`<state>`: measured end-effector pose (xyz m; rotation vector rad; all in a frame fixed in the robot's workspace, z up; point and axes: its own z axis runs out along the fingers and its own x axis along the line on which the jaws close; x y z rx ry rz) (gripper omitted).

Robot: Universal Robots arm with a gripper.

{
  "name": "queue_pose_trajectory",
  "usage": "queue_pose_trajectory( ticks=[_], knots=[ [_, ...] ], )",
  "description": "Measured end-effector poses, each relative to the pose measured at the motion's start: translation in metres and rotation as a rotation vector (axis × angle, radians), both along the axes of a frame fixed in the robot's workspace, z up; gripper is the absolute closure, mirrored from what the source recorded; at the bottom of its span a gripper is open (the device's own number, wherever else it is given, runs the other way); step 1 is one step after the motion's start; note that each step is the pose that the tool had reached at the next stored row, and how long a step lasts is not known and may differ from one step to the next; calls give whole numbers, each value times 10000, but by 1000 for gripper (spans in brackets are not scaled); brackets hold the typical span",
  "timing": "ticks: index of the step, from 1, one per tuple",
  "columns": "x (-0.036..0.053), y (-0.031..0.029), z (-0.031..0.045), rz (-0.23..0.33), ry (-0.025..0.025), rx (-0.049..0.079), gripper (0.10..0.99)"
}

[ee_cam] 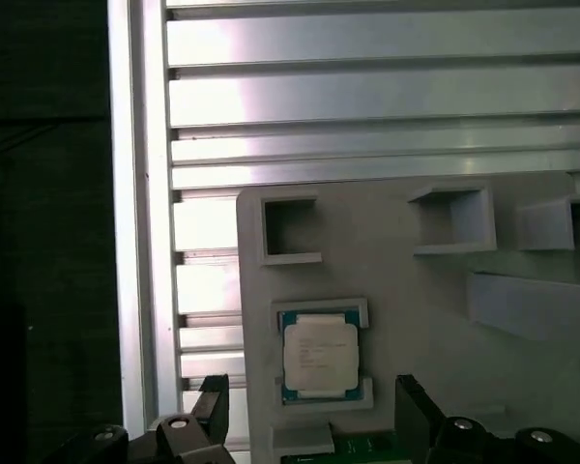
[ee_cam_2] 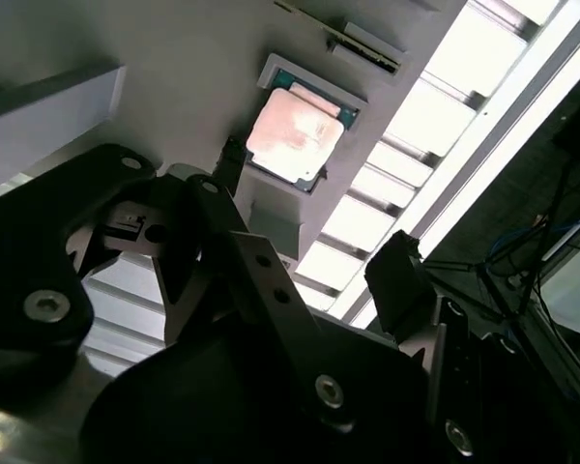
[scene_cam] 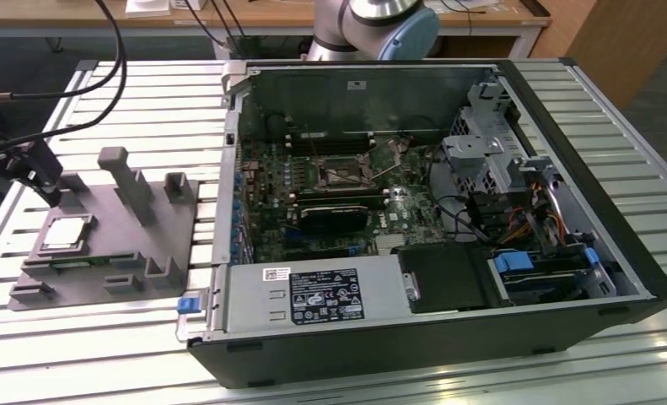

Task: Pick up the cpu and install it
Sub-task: 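Pick up the cpu and move it towards the insertion slot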

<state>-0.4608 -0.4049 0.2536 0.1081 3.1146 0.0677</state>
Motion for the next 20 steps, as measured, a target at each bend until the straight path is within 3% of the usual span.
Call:
queue_pose_trajectory(
  ticks=[7,20],
  knots=[
    [1,-1,-129,243,0,-5,310],
    [23,-11,-295,242,0,-5,310]
  ],
)
